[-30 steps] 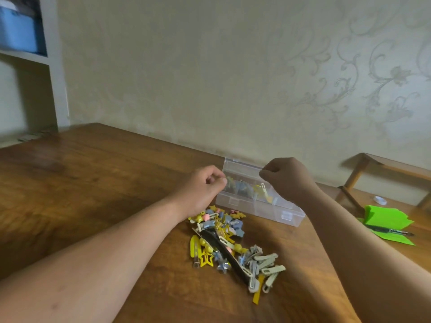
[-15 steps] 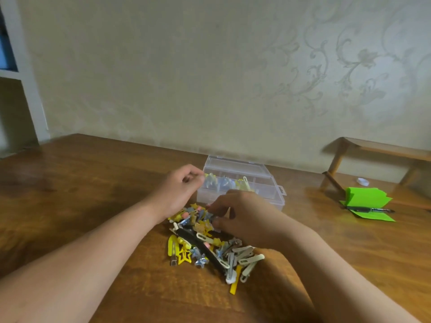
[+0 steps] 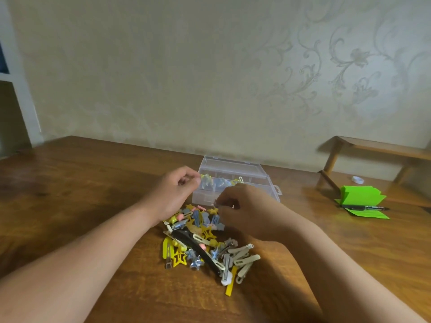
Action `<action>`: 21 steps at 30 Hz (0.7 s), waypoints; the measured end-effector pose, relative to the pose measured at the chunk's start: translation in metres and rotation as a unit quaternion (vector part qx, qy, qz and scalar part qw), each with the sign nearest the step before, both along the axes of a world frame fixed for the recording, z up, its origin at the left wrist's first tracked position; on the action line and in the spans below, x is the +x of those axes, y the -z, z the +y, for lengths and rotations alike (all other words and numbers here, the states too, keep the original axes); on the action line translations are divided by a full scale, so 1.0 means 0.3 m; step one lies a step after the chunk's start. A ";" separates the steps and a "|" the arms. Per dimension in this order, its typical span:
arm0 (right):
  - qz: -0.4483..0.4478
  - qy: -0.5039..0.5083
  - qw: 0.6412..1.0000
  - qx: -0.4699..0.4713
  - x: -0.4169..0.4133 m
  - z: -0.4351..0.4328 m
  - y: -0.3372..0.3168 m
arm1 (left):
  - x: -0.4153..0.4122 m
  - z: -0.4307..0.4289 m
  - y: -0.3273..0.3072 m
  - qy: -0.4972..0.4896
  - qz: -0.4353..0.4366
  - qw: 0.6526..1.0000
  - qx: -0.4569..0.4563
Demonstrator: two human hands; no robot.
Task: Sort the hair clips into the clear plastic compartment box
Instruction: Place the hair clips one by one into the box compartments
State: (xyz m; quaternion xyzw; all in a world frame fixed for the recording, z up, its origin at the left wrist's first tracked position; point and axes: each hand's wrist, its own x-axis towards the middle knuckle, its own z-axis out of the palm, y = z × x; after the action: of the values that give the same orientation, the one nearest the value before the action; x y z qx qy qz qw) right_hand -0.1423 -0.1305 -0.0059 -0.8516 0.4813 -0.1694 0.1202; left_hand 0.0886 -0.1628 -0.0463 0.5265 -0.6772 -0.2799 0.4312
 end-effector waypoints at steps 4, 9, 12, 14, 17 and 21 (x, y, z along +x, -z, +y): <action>-0.084 0.018 0.996 -0.015 -0.007 0.000 -0.013 | 0.000 -0.004 0.000 0.001 -0.012 1.000 -0.002; -0.240 0.114 0.963 -0.053 -0.072 -0.059 -0.058 | 0.000 -0.015 0.003 0.004 0.001 1.000 -0.007; -0.244 0.192 0.949 -0.042 -0.115 -0.140 -0.095 | 0.000 -0.017 0.004 0.003 0.006 1.000 -0.005; -0.178 0.228 0.956 -0.042 -0.130 -0.209 -0.110 | 0.001 -0.019 0.004 0.005 0.008 1.000 -0.003; -0.045 0.256 0.965 -0.033 -0.131 -0.306 -0.116 | 0.001 -0.019 0.003 0.006 0.013 1.000 0.001; 0.114 0.277 0.954 -0.022 -0.104 -0.386 -0.092 | 0.003 -0.014 0.000 0.006 0.011 1.000 0.001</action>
State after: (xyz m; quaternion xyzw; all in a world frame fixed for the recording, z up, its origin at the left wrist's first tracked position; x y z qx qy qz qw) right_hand -0.1736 -0.2463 0.0216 -0.7008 0.7050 -0.1088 -0.0058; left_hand 0.0896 -0.1671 -0.0463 0.5198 -0.6753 -0.2890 0.4362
